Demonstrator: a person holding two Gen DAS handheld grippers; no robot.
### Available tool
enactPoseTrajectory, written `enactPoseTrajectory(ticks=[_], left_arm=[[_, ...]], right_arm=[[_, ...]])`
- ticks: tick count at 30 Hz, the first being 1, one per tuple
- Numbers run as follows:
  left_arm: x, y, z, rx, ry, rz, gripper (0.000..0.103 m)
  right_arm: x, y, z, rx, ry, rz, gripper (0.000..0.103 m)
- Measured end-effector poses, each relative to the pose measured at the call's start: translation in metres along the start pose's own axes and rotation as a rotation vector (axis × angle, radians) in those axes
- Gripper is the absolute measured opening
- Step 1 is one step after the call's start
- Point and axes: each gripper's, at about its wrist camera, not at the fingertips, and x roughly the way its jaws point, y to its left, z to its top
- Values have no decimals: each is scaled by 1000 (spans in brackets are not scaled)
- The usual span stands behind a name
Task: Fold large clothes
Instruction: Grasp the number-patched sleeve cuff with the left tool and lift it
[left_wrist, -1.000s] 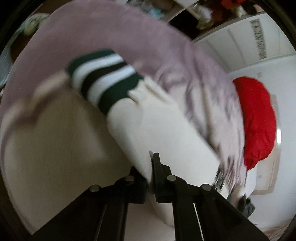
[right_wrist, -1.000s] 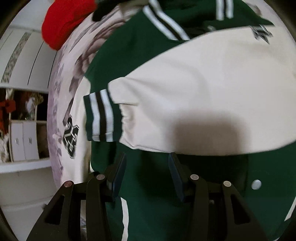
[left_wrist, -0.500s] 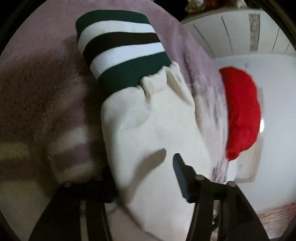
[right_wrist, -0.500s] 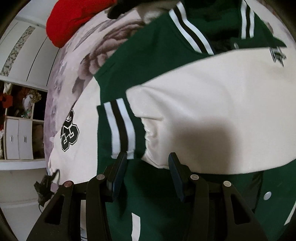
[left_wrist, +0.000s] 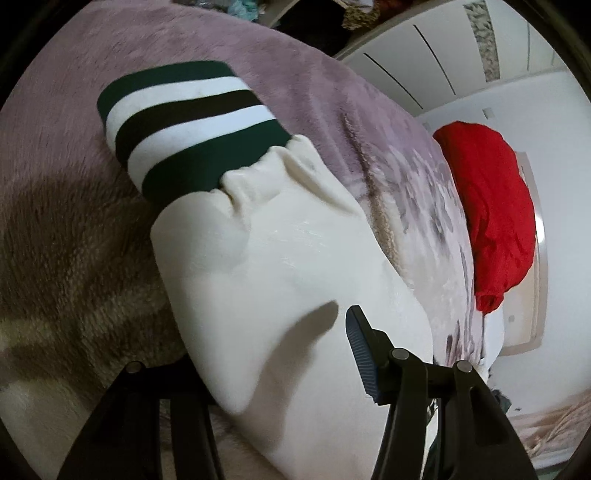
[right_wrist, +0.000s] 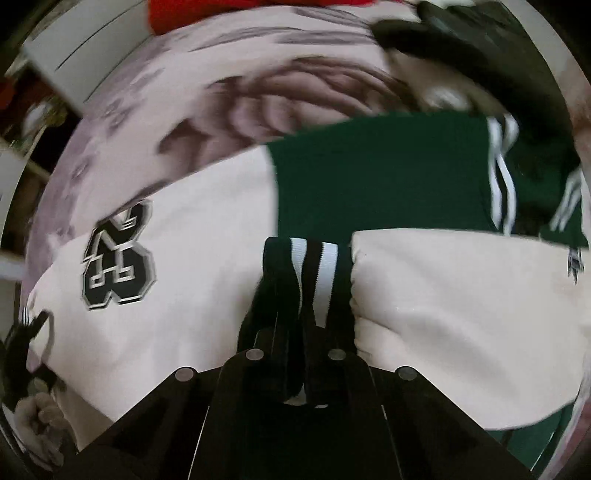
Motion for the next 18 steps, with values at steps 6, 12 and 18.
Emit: enactPoseTrajectory(ticks=[6, 12, 18], left_arm=[[-8, -21, 0, 65, -100, 35, 5], [-31, -77, -3, 215, -235, 56, 1], [-67, -142, -28, 362, -312, 34, 0]], right_arm=[[2, -51, -4, 51, 47, 150, 39], [-37, -83, -21, 37, 23, -63, 72], [-51, -111, -30, 105, 34, -87, 80]])
